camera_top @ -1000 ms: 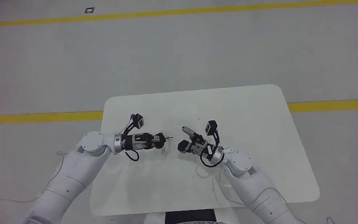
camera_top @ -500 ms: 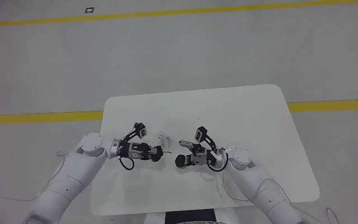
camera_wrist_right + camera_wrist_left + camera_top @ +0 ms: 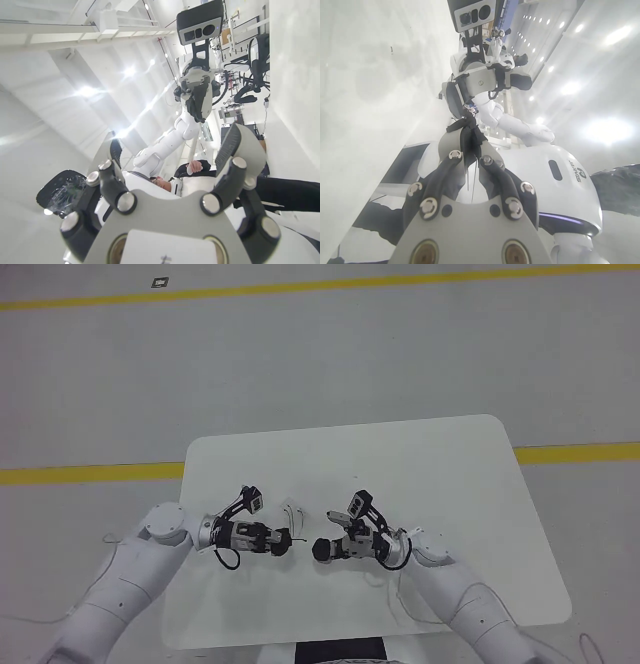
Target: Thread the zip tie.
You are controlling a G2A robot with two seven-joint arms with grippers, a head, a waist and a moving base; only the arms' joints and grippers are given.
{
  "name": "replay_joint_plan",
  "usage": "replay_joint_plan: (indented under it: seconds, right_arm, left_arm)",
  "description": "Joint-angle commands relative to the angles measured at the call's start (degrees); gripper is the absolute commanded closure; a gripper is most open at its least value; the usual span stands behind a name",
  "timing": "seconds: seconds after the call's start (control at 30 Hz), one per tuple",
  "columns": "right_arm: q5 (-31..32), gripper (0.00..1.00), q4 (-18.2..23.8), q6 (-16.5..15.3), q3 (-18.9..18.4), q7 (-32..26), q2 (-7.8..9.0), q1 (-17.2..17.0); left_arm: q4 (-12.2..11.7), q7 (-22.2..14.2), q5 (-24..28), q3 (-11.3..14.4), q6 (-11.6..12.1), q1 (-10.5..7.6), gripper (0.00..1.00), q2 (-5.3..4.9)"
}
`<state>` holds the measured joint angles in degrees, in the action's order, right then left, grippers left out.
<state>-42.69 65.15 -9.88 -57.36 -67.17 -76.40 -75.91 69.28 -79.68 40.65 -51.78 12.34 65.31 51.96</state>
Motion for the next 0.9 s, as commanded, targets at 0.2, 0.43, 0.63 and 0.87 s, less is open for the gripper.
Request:
replay_joint_plan:
  seconds: [0.2,0.43,0.63,0.87]
  right_arm:
    - [1.0,0.0,0.8,0.4,0.4,2.1,0.0,-0.4]
    - [0.8,0.42,0.3,-1.5,1.4,3.4,-0.26,-0.7]
    - [0.6,0.69,-1.7,-3.5,2.4,3.2,-0.59,-0.2]
    - [-0.5,0.77,-4.2,-4.8,3.9,2.7,-1.23,0.8]
  left_arm:
    - [0.0,0.0,-0.1,0.0,0.1,-0.02,1.0,0.0]
    - [0.0,0.0,-0.1,0.0,0.1,-0.02,1.0,0.0]
    - [0.0,0.0,-0.1,0.0,0.1,-0.02,1.0,0.0]
    - [0.0,0.0,-0.1,0.0,0.1,-0.02,1.0,0.0]
